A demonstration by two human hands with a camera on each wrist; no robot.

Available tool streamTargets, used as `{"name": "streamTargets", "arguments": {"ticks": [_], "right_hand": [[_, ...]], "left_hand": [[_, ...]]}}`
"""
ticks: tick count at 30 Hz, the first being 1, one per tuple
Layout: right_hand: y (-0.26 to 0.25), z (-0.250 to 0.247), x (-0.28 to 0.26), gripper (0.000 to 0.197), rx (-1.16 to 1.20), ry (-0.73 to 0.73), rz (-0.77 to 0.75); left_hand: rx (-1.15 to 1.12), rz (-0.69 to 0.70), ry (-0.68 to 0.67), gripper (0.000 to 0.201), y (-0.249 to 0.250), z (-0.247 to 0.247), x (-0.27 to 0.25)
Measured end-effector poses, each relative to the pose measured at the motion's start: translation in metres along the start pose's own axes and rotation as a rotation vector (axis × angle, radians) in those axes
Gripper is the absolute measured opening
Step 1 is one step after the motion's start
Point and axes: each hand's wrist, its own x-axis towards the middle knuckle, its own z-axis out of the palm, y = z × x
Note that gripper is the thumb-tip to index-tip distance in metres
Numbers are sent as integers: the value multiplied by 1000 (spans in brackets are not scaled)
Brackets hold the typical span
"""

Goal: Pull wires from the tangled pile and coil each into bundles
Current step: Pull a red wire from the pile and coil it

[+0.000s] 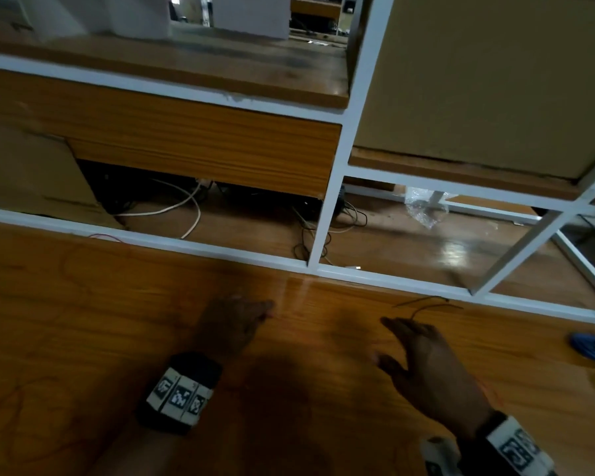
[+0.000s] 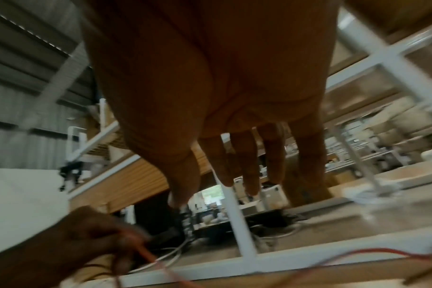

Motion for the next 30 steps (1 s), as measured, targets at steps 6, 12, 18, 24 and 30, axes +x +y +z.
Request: {"name": "streamTargets", "arguments": {"ticks": [6,12,18,24,30], "right_hand": [[-78,28,39,23,317,2,-204],[-62,10,48,19,400,228,-176],[-14,-46,30,24,382,426,-65],[32,-57,2,28,304,359,97],[14,-8,5,85,-133,-22,228]], "left_hand": [[-90,128,2,32,31,15,7],[-549,-248,-51,10,25,5,-5],[-437,-404,-116,8,-23,0,-22],[-319,-329,-103,7,-38,-7,-24],[-48,-33,-148,19,-6,5,-14]]}}
